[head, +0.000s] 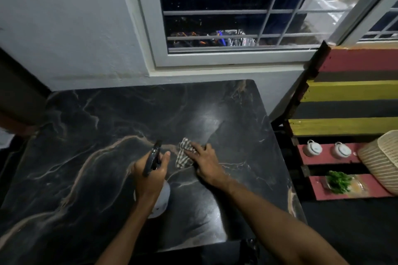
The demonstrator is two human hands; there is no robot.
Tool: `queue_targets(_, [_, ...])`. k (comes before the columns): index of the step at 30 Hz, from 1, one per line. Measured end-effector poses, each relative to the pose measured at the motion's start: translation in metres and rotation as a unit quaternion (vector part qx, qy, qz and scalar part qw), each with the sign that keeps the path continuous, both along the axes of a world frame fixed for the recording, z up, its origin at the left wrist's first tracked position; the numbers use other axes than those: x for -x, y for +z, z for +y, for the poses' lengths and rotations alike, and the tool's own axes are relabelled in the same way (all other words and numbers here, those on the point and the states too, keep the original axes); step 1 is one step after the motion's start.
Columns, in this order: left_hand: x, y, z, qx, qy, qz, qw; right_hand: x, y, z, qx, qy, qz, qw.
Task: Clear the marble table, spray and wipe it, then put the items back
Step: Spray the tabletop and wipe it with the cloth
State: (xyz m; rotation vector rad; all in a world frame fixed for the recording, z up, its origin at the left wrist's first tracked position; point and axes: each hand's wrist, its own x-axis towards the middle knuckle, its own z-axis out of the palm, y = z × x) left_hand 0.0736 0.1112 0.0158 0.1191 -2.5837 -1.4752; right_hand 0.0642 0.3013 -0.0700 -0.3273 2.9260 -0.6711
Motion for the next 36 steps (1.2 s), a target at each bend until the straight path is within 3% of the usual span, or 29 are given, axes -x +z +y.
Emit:
queue_targets(4, [0.002, -0.006, 0.032, -0.005, 0.019, -0.027, 0.999, 0.048, 0.008, 0.122, -0.066, -0.192, -0.015, 0.979])
queue_targets(7, [-0.004, -0.005, 0.057, 0.011, 0.023, -0.006, 1.000, 0.049, 0.012, 0.206, -0.093, -0.251, -0.042, 0.963])
queue_targets(12, [-0.029, -0.001, 0.109, -0.009, 0.037, -0.032, 0.999, -0.030, -0.003, 0.224, -0.034, -0.180, -0.029, 0.983])
queue_targets(16, [-0.042, -0.009, 0.149, -0.049, 0.051, -0.055, 0.996, -0.112, -0.024, 0.221, -0.005, -0.013, -0.030, 0.999])
queue_targets(18, [-0.048, -0.013, 0.164, -0.048, 0.049, -0.052, 0.996, -0.110, -0.027, 0.237, -0.009, 0.051, -0.027, 0.998])
queue_targets(24, [-0.038, -0.020, 0.204, -0.039, 0.067, -0.044, 0.996, 0.001, -0.004, 0.260, 0.033, -0.174, -0.035, 0.984])
queue_targets(28, [-0.014, -0.016, 0.223, -0.047, 0.059, -0.034, 0.997, -0.013, -0.020, 0.260, 0.002, 0.001, -0.019, 1.000])
queue_targets(30, [0.005, -0.016, 0.229, -0.054, 0.054, -0.036, 0.996, 0.007, -0.025, 0.278, 0.000, 0.035, 0.011, 0.999])
queue_targets(34, [0.046, -0.021, 0.233, -0.056, 0.032, -0.025, 0.998, 0.086, -0.018, 0.276, 0.025, -0.230, 0.000, 0.973])
queue_targets(36, [0.064, -0.021, 0.229, -0.043, 0.027, -0.010, 0.999, 0.104, -0.018, 0.253, 0.002, -0.205, -0.002, 0.979])
